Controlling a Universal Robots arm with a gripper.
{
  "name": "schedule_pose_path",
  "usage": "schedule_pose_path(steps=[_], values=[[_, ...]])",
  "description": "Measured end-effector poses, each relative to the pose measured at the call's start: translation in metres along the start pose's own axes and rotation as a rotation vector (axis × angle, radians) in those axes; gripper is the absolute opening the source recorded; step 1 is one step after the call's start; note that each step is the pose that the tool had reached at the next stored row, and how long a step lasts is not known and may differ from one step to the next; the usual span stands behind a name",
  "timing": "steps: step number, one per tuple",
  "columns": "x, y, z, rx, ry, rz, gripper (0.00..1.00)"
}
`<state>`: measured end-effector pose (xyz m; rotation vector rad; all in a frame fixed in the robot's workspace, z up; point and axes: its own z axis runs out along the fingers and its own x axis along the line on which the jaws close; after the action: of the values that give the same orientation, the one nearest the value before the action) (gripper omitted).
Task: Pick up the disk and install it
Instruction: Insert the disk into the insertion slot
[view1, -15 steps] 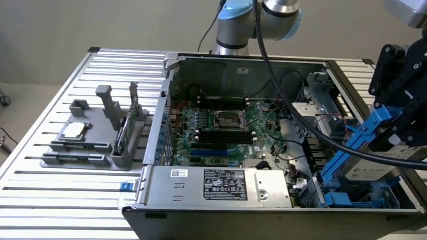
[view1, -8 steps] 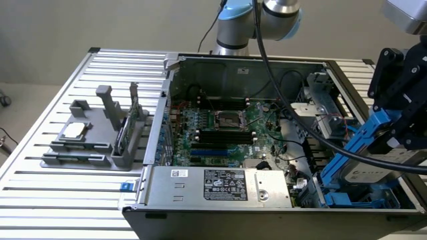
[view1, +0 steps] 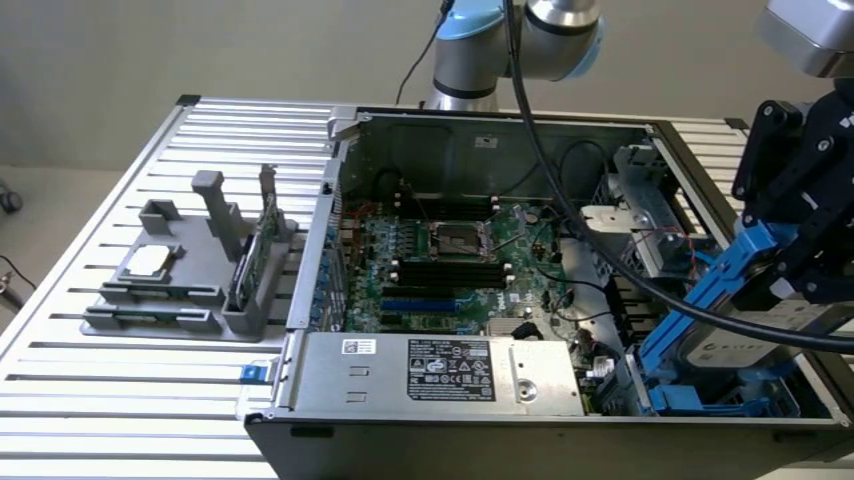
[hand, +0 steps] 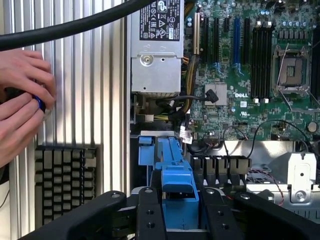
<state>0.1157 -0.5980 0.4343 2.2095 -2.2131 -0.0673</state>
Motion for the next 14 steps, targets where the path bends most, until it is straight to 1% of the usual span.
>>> schedule_pose_path(steps=[14], values=[[-0.0001, 0.0003, 0.0050, 0.0000, -0.0004, 0.001, 0.33]])
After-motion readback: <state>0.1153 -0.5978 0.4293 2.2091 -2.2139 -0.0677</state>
